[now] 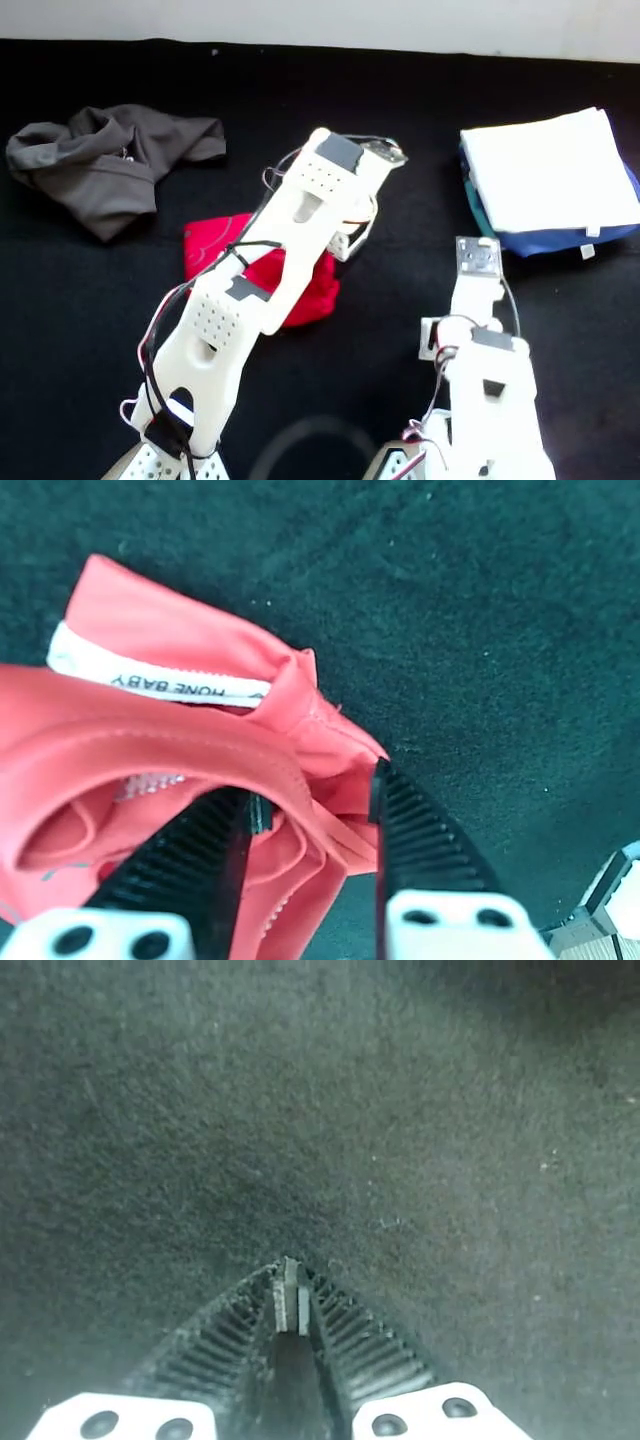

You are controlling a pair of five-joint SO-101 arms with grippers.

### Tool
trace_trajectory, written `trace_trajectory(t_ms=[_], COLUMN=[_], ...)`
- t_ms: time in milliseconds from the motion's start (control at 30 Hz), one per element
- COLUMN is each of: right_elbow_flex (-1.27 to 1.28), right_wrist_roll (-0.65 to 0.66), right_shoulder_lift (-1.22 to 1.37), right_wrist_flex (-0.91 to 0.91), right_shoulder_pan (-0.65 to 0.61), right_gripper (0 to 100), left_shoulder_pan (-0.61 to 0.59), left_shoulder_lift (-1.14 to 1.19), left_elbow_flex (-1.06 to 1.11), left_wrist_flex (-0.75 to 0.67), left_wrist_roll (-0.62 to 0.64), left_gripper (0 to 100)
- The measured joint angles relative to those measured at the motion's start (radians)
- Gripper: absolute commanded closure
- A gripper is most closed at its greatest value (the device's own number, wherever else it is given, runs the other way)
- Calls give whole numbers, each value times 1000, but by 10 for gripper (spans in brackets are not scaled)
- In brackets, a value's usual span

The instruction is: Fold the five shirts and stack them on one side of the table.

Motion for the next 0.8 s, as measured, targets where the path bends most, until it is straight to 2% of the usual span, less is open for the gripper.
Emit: trace_trajectory(t_ms=[300,400,467,667,800], right_elbow_flex=[29,29,29,29,29], right_wrist_roll=[0,0,0,0,0], right_shoulder_lift=[-3,-3,-3,-3,-3], right_wrist_flex=[-26,-26,-26,-26,-26], right_shoulder_pan=[0,0,0,0,0], right_gripper=[992,992,992,992,992], left_shoulder_pan=[-17,-94,-158,-353,-405], left_shoulder_lift=[-311,-410,-442,-414,-318], left_elbow_flex=[0,0,3,239,402], left_wrist_flex=[6,6,8,-14,-91], left_wrist_roll=[0,-2,-2,-2,2], left_gripper=[847,885,989,990,991])
